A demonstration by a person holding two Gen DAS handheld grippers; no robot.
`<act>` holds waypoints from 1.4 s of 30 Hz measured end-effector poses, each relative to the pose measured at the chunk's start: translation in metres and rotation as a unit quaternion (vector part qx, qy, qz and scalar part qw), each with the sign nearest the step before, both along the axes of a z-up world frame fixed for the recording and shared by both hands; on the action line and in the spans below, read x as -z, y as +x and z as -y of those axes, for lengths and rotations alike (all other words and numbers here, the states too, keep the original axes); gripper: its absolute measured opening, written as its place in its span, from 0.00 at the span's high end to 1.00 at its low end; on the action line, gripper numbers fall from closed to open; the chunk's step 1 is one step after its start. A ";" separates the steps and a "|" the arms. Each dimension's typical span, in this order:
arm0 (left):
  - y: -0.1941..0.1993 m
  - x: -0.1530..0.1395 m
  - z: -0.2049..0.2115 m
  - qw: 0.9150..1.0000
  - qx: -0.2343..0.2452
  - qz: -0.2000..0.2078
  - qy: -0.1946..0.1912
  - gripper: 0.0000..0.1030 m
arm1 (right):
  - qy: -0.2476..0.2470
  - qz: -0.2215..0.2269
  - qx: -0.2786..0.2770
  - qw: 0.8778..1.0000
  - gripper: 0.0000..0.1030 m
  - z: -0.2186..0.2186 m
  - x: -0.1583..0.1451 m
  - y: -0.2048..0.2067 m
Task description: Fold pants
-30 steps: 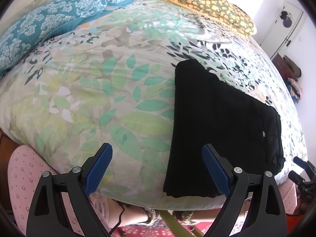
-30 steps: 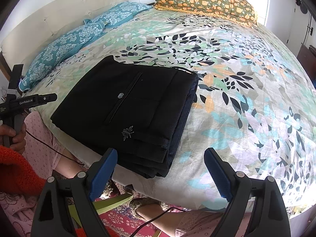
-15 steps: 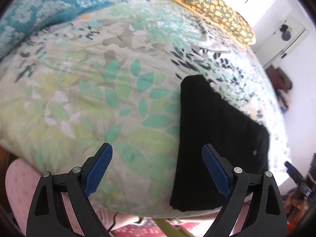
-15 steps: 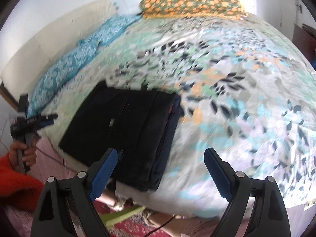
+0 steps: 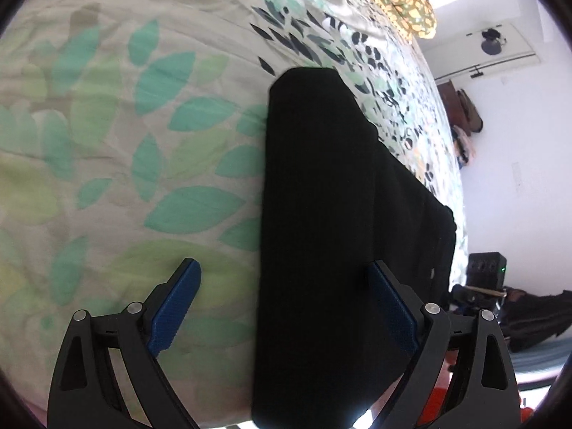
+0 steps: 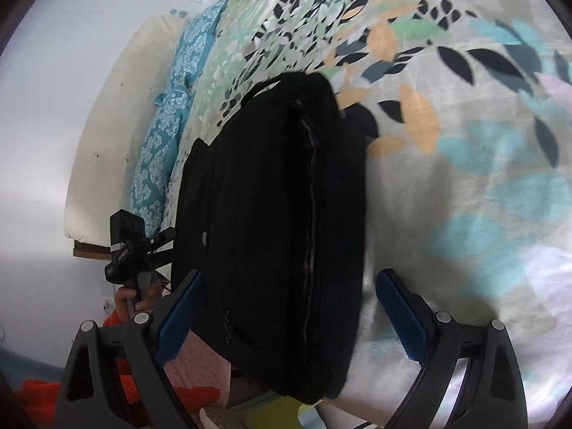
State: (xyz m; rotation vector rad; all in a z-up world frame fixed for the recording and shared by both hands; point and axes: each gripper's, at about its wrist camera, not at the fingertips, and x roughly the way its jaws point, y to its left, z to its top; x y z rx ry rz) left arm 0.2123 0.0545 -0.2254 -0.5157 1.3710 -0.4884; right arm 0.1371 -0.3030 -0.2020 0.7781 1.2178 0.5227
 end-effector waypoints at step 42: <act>-0.030 -0.154 0.122 0.913 -0.056 0.278 0.294 0.01 | -0.393 0.160 0.162 0.891 0.00 -0.021 -0.160 -0.037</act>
